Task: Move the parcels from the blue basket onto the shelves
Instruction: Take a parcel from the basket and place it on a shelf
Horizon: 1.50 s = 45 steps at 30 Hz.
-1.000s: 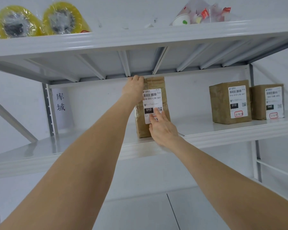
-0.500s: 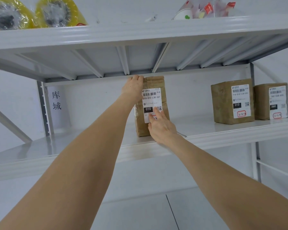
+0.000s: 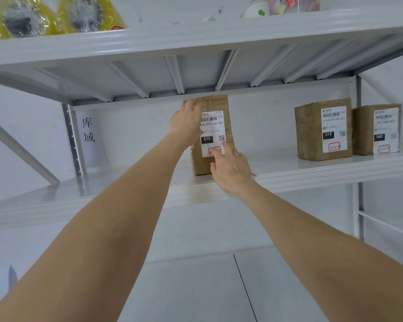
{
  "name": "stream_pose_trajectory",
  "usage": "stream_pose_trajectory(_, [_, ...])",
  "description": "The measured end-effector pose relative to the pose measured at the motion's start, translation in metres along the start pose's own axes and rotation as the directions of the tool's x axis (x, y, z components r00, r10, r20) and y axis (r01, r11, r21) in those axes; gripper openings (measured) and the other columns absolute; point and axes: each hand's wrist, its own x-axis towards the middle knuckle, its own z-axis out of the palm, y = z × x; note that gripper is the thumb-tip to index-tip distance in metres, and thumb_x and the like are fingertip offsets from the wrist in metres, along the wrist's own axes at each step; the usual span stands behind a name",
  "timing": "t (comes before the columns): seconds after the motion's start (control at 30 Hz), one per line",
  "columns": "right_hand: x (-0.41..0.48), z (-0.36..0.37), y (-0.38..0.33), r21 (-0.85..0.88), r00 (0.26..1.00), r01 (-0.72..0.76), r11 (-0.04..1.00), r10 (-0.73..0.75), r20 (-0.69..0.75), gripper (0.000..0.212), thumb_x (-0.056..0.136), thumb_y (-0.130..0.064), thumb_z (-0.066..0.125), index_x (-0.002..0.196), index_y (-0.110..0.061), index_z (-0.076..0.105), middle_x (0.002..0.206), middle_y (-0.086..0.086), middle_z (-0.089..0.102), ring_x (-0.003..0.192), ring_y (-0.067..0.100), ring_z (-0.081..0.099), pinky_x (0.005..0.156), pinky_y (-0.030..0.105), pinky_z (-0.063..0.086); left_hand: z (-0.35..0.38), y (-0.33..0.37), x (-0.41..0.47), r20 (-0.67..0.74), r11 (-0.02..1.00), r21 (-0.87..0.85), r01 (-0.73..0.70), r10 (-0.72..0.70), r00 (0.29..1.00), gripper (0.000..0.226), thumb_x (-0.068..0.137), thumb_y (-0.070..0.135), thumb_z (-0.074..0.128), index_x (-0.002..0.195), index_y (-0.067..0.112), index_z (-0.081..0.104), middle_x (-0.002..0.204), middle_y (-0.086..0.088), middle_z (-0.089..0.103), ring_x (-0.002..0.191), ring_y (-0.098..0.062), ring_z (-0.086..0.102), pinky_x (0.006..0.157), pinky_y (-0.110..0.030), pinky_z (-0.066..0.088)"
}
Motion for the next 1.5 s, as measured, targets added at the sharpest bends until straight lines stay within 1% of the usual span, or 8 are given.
stream_pose_trajectory(0.23, [-0.050, -0.007, 0.009, 0.002, 0.999, -0.041, 0.999, 0.041, -0.033, 0.042, 0.095, -0.025, 0.047, 0.136, -0.019, 0.043, 0.139, 0.010, 0.037, 0.127, 0.029, 0.038, 0.104, 0.039, 0.032, 0.001, 0.037, -0.077, 0.091, 0.999, -0.030, 0.038, -0.036, 0.995, 0.049, 0.092, 0.020, 0.053, 0.138, 0.015, 0.037, 0.138, -0.005, 0.038, 0.123, -0.024, 0.041, 0.085, -0.034, 0.042])
stream_pose_trajectory(0.43, [-0.112, -0.006, 0.032, 0.029, 0.995, -0.101, 0.994, 0.101, -0.009, 0.043, 0.095, -0.026, 0.050, 0.137, -0.018, 0.043, 0.145, 0.007, 0.033, 0.133, 0.026, 0.033, 0.108, 0.036, 0.029, 0.019, 0.083, -0.152, 0.117, 0.992, -0.127, 0.006, 0.009, 0.993, 0.044, 0.088, 0.007, 0.048, 0.131, 0.011, 0.044, 0.130, -0.006, 0.044, 0.117, -0.025, 0.044, 0.070, -0.033, 0.038])
stream_pose_trajectory(0.63, [-0.193, 0.012, 0.074, -0.012, 0.968, -0.218, 0.976, 0.218, 0.124, 0.045, 0.097, -0.027, 0.049, 0.141, -0.018, 0.040, 0.147, 0.008, 0.031, 0.135, 0.026, 0.031, 0.109, 0.036, 0.027, 0.061, 0.139, -0.226, 0.270, 0.971, -0.239, -0.022, 0.088, 0.959, 0.050, 0.090, 0.010, 0.050, 0.139, 0.016, 0.040, 0.137, -0.003, 0.040, 0.124, -0.020, 0.042, 0.083, -0.029, 0.041])
stream_pose_trajectory(0.87, [-0.315, 0.046, 0.122, -0.129, 0.874, -0.368, 0.921, 0.390, 0.289, 0.046, 0.098, -0.026, 0.048, 0.142, -0.018, 0.039, 0.145, 0.009, 0.034, 0.134, 0.026, 0.032, 0.106, 0.036, 0.032, 0.119, 0.212, -0.325, 0.555, 0.947, -0.320, -0.021, 0.205, 0.806, 0.054, 0.093, 0.014, 0.049, 0.143, 0.015, 0.032, 0.142, -0.005, 0.033, 0.130, -0.021, 0.036, 0.093, -0.033, 0.043])
stream_pose_trajectory(1.07, [-0.426, 0.062, 0.154, -0.247, 0.684, -0.480, 0.842, 0.535, 0.496, 0.050, 0.098, -0.029, 0.047, 0.145, -0.018, 0.033, 0.149, 0.011, 0.028, 0.138, 0.027, 0.026, 0.108, 0.036, 0.030, 0.155, 0.277, -0.417, 0.712, 0.913, -0.407, -0.025, 0.334, 0.617, 0.057, 0.090, 0.016, 0.053, 0.143, 0.013, 0.031, 0.141, -0.008, 0.032, 0.129, -0.024, 0.036, 0.094, -0.035, 0.043])
stream_pose_trajectory(1.27, [-0.516, 0.064, 0.198, -0.321, 0.544, -0.529, 0.785, 0.605, 0.582, 0.053, 0.095, -0.029, 0.052, 0.143, -0.017, 0.033, 0.149, 0.013, 0.027, 0.136, 0.028, 0.027, 0.105, 0.037, 0.035, 0.176, 0.346, -0.485, 0.761, 0.873, -0.484, -0.055, 0.451, 0.466, 0.055, 0.091, 0.014, 0.052, 0.141, 0.009, 0.033, 0.140, -0.011, 0.034, 0.127, -0.026, 0.037, 0.093, -0.036, 0.046])
stream_pose_trajectory(1.43, [-0.570, 0.063, 0.252, -0.335, 0.471, -0.569, 0.751, 0.631, 0.617, 0.053, 0.094, -0.027, 0.054, 0.142, -0.016, 0.034, 0.145, 0.012, 0.031, 0.135, 0.028, 0.030, 0.104, 0.038, 0.037, 0.189, 0.416, -0.524, 0.778, 0.857, -0.510, -0.078, 0.498, 0.383, 0.057, 0.091, 0.015, 0.053, 0.143, 0.010, 0.031, 0.140, -0.011, 0.034, 0.128, -0.026, 0.038, 0.091, -0.036, 0.045])
stream_pose_trajectory(1.5, [-0.588, 0.062, 0.283, -0.337, 0.452, -0.572, 0.748, 0.630, 0.631, 0.052, 0.094, -0.027, 0.055, 0.141, -0.016, 0.034, 0.144, 0.012, 0.032, 0.135, 0.028, 0.030, 0.104, 0.037, 0.038, 0.199, 0.449, -0.533, 0.786, 0.862, -0.499, -0.087, 0.492, 0.374, 0.054, 0.090, 0.014, 0.053, 0.140, 0.010, 0.034, 0.138, -0.011, 0.035, 0.126, -0.026, 0.040, 0.088, -0.036, 0.046])
